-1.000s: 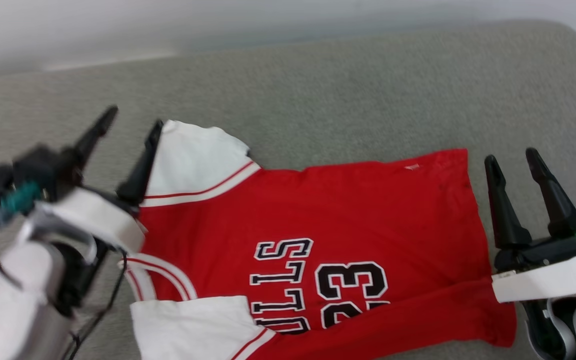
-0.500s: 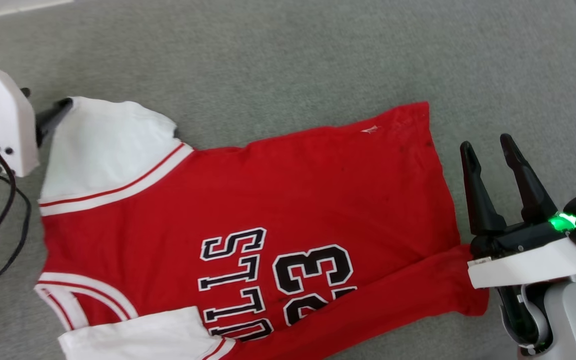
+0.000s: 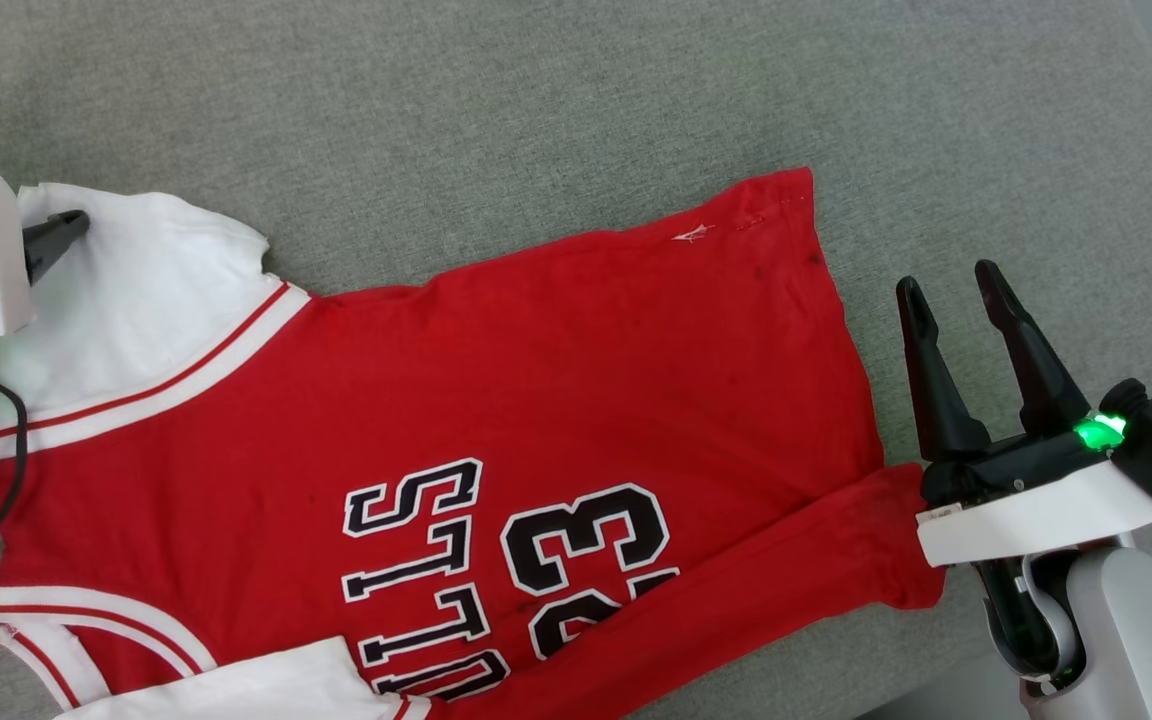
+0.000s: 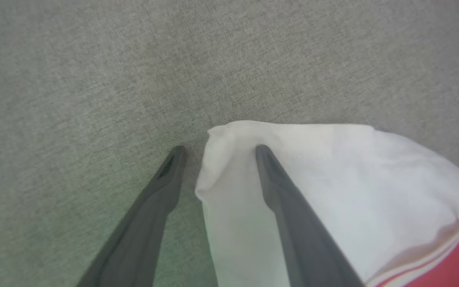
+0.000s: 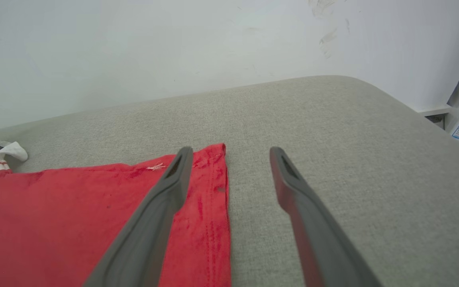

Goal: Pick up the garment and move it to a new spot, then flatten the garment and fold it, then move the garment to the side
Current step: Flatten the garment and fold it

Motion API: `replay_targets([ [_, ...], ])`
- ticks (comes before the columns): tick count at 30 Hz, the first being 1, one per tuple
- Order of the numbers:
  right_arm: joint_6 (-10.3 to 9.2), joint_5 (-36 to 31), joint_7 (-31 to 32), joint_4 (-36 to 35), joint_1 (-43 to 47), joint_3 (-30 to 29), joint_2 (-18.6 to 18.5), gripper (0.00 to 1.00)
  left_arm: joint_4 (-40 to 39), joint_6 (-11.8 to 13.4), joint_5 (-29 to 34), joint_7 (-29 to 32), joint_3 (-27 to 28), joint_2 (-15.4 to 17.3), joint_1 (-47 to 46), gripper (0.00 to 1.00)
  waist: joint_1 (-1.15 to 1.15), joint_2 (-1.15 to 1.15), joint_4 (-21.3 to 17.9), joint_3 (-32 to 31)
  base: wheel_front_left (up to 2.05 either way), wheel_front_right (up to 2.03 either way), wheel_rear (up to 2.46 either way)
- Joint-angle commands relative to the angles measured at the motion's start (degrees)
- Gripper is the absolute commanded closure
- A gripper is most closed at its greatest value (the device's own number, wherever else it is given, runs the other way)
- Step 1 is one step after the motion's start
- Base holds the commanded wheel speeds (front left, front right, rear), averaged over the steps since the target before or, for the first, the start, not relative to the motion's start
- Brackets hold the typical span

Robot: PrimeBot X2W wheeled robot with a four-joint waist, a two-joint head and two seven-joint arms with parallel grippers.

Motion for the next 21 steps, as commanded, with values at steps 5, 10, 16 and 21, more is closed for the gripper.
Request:
replay_targets([
  [5,-0.02,-0.46,-0.26,0.66,-0.49,-0.28,-0.75,0.0,1.1,0.06,-0.54,-2.76,0.19,-1.63,2.48,1.0,0.0,0.0,0.46,-1.69,0.0,0.0,0.0],
  [10,-0.02,-0.81,1.87,0.47,0.55,-0.09,-2.33,0.0,-0.15,-1.95,0.56,-8.77,0.04,-2.64,2.93,1.0,0.0,0.0,2.21,-4.49,0.0,0.0,0.0],
  [16,-0.03,-0.65,10.95,-1.12,1.27,0.9,-7.96,0.0,-4.18,-3.56,0.18,-14.88,-0.59,-4.6,5.01,1.0,0.0,0.0,5.54,-8.34,0.0,0.0,0.0],
  [21,-0.03,2.67,25.5,-3.6,-0.91,3.78,-15.67,0.0,-10.71,-4.5,0.32,-17.98,-2.83,-4.25,7.54,1.0,0.0,0.0,8.62,-9.7,0.0,0.0,0.0],
])
